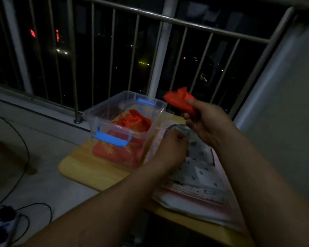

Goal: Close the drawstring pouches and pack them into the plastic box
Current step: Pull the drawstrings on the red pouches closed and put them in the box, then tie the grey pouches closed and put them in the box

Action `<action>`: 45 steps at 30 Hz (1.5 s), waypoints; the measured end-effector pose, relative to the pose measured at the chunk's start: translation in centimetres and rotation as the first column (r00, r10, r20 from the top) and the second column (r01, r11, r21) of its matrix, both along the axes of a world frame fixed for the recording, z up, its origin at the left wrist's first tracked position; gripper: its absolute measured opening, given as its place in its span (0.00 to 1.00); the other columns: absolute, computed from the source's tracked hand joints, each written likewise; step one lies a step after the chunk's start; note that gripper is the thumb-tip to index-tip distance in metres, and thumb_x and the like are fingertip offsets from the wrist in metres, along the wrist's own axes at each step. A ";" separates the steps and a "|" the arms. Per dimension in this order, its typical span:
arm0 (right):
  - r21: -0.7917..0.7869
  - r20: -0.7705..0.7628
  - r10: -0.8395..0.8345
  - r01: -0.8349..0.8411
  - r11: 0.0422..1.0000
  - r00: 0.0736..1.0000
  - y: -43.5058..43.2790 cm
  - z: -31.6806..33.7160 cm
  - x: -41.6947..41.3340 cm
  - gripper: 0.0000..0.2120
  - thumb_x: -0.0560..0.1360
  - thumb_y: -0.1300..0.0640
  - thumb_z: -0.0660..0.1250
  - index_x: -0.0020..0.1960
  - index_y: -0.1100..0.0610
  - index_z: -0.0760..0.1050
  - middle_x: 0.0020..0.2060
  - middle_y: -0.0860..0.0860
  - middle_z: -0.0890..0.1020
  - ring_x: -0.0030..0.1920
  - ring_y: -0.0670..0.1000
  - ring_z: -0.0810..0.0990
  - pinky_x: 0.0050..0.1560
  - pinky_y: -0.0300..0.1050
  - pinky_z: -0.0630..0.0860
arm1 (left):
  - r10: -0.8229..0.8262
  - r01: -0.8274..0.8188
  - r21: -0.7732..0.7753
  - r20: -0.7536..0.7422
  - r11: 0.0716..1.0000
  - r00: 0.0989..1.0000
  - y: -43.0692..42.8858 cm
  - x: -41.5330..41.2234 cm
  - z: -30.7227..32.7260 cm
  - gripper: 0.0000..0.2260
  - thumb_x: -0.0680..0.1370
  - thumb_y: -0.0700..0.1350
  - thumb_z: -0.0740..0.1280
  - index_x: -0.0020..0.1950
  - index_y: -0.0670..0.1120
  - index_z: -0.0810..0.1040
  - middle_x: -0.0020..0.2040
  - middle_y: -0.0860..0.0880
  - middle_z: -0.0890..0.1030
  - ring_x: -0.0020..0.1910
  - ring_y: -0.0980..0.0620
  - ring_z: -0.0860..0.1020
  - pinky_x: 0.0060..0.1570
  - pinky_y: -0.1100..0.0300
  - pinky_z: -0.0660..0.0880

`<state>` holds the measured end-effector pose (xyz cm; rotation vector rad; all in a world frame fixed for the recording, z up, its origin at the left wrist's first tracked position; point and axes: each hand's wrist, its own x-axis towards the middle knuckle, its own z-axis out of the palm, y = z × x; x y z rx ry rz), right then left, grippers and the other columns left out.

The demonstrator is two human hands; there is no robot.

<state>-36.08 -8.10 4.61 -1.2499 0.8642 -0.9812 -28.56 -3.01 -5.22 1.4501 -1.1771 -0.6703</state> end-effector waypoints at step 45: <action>-0.290 -0.578 -0.276 0.123 0.949 0.768 -4.8 -12.7 -11.3 0.11 0.77 0.53 0.70 0.46 0.61 0.84 0.45 0.59 0.86 0.45 0.61 0.84 0.52 0.63 0.82 | 0.077 -0.144 0.186 0.327 0.972 0.942 -3.3 2.0 -2.9 0.13 0.79 0.47 0.69 0.62 0.49 0.72 0.49 0.47 0.79 0.51 0.47 0.78 0.46 0.59 0.73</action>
